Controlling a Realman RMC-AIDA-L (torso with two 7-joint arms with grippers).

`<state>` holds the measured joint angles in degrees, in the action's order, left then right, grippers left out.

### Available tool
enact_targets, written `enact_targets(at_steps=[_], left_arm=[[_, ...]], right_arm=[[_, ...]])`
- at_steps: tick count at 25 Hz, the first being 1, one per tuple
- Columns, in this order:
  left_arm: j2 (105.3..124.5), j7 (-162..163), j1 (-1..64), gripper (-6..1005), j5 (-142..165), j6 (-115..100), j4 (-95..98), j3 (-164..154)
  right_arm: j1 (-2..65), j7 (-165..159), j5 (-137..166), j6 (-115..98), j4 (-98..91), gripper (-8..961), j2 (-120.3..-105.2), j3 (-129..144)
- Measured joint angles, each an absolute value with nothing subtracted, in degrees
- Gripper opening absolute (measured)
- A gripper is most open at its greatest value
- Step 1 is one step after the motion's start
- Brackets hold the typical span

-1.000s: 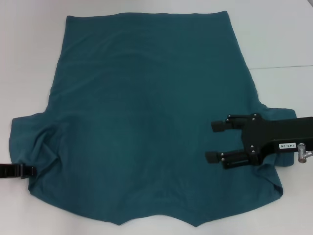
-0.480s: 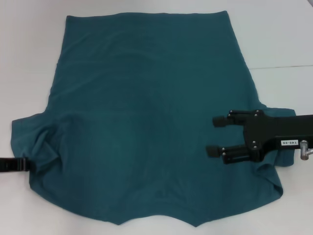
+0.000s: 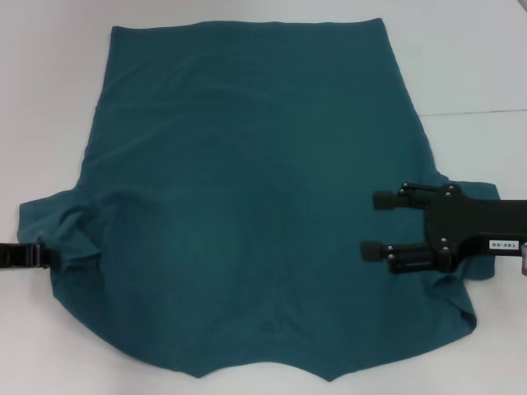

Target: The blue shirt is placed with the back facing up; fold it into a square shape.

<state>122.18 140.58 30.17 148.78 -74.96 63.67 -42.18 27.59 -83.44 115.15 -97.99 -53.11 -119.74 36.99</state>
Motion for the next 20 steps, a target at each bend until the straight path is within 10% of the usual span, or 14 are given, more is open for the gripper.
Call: enact_targets(at_steps=[20], left_arm=[[119.97, 142.32, 33.88, 67, 148.33, -77.84, 57.3, -37.9]], right_arm=[[26.22, -81.73, 113.99, -98.42, -53.0, 916, -119.7, 35.58]])
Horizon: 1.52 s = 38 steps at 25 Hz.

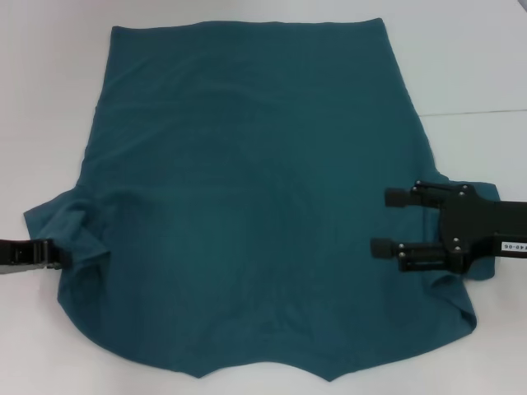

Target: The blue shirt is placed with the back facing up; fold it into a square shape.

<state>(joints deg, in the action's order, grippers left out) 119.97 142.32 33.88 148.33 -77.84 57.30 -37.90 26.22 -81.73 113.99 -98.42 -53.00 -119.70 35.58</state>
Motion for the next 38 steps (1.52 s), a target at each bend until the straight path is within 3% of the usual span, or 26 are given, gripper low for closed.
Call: enact_targets(at_steps=[6, 20, 38], left_arm=[[119.28, 142.31, 34.38, 76, 147.97, -77.18, 55.54, -34.89], [118.8, 142.08, 34.07, 281, 147.01, -76.58, 54.56, -33.02], [119.04, 141.93, 34.37, 119, 147.1, -75.04, 53.55, -33.72]], right_arm=[[26.81, -81.64, 113.99, -98.44, -53.0, 916, -119.71, 35.66], [26.99, -81.03, 113.98, -98.39, -52.86, 916, -119.88, 35.68], [26.12, -80.94, 112.49, -98.54, -52.1, 916, -119.79, 35.69]])
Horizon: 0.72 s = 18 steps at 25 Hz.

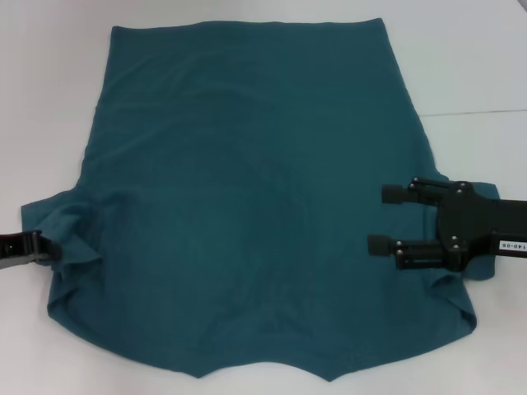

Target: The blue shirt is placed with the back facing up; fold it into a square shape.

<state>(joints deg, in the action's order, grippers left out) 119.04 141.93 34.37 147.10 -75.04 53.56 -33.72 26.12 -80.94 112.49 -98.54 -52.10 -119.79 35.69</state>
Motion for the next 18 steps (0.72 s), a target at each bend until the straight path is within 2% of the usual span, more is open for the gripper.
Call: enact_targets(at_steps=[11, 15, 17, 18], left_arm=[[118.83, 142.06, 36.87, 38, 147.19, -76.77, 56.98, -36.29], [118.83, 143.8, 41.0, 36, 149.14, -76.65, 57.19, -43.0], [118.83, 143.8, 41.0, 35, 149.14, -76.65, 57.19, -43.0], [119.32, 146.52, 43.49, 34, 152.55, -74.69, 56.39, -49.87]], right_arm=[[25.44, -80.33, 110.85, -98.17, -51.3, 916, -119.7, 35.57], [25.04, -80.24, 110.37, -98.11, -51.0, 916, -119.71, 35.59], [25.04, -80.13, 110.3, -98.07, -50.82, 916, -119.7, 35.59], [25.0, -79.92, 110.24, -98.05, -50.6, 915, -119.69, 35.59]])
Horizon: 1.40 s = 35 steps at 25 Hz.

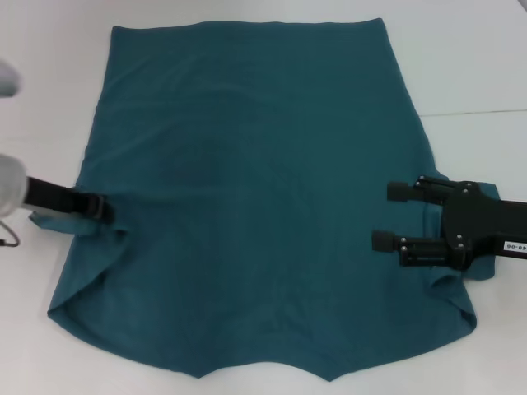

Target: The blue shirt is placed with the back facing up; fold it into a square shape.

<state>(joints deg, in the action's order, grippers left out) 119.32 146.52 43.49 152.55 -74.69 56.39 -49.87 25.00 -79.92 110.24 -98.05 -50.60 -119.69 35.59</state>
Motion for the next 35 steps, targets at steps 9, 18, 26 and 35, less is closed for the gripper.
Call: enact_targets(at_steps=[9, 18, 26, 35], left_arm=[[123.12, 149.07, 48.47, 36, 161.59, -72.02, 54.82, -58.48], [124.32, 153.31, 48.93, 86, 162.24, -70.55, 54.05, -66.99], [124.31, 155.53, 46.34, 265, 160.32, -71.76, 59.11, -65.3], [122.0, 155.89, 44.69, 612, 159.16, -70.89, 59.31, -43.68]], right_arm=[[24.87, -78.84, 110.12, -97.97, -49.74, 915, -119.62, 34.66], [25.03, -77.65, 110.12, -97.94, -48.84, 915, -119.72, 34.16], [25.22, -77.37, 110.12, -97.9, -48.43, 915, -119.61, 33.85], [25.28, -77.31, 110.13, -97.91, -48.42, 915, -119.64, 33.25]])
